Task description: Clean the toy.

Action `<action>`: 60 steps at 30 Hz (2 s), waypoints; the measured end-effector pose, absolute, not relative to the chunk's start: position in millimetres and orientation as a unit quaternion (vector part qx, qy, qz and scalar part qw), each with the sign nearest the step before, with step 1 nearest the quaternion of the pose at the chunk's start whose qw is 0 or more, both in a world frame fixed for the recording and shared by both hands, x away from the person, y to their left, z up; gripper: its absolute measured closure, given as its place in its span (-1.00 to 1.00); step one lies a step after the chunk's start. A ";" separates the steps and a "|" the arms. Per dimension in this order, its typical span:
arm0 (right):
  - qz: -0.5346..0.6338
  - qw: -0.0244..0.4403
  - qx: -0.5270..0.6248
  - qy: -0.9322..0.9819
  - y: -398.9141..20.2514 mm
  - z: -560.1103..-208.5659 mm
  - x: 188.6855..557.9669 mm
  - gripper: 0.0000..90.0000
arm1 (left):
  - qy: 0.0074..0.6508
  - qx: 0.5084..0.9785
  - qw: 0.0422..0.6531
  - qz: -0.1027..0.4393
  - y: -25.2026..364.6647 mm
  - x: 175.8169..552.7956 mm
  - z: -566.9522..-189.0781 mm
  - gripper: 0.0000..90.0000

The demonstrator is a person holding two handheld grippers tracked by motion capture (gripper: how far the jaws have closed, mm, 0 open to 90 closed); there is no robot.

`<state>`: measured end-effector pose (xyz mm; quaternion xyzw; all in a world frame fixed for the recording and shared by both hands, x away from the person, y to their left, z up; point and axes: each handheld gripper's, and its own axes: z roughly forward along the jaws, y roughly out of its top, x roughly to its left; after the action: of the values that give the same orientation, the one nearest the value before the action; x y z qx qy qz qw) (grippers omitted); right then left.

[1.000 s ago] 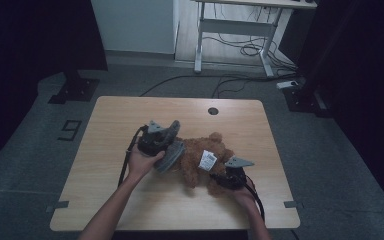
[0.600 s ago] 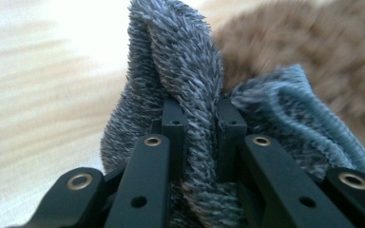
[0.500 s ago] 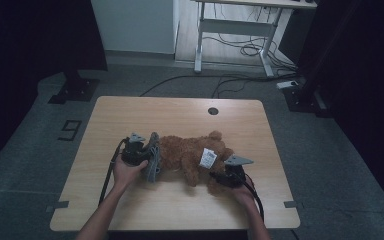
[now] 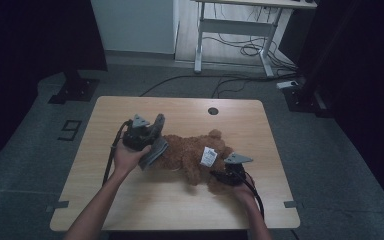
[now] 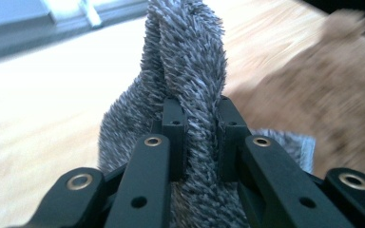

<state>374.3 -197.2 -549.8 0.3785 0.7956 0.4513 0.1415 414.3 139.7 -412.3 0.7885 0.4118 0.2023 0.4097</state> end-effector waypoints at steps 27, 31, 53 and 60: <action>0.476 0.111 0.408 0.771 -211.4 -541.6 362.8 -0.28 | 0.405 0.798 0.426 0.129 115.5 403.2 -461.1 0.74; 0.485 0.111 0.406 0.766 -217.5 -534.5 356.8 -0.41 | 0.402 0.796 0.432 0.132 119.4 394.0 -462.1 0.74; 0.488 0.091 0.352 0.793 -189.8 -526.3 346.5 -0.41 | 0.380 0.783 0.471 0.139 133.7 347.9 -480.4 0.74; 0.431 0.129 0.348 0.823 -177.9 -536.8 343.4 -0.03 | 0.366 0.785 0.480 0.137 132.3 333.0 -486.8 0.74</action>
<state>343.4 -177.9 -536.8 0.3479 0.8226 0.4309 0.1288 333.0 132.3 -486.8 0.7852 0.3665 0.1373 0.4799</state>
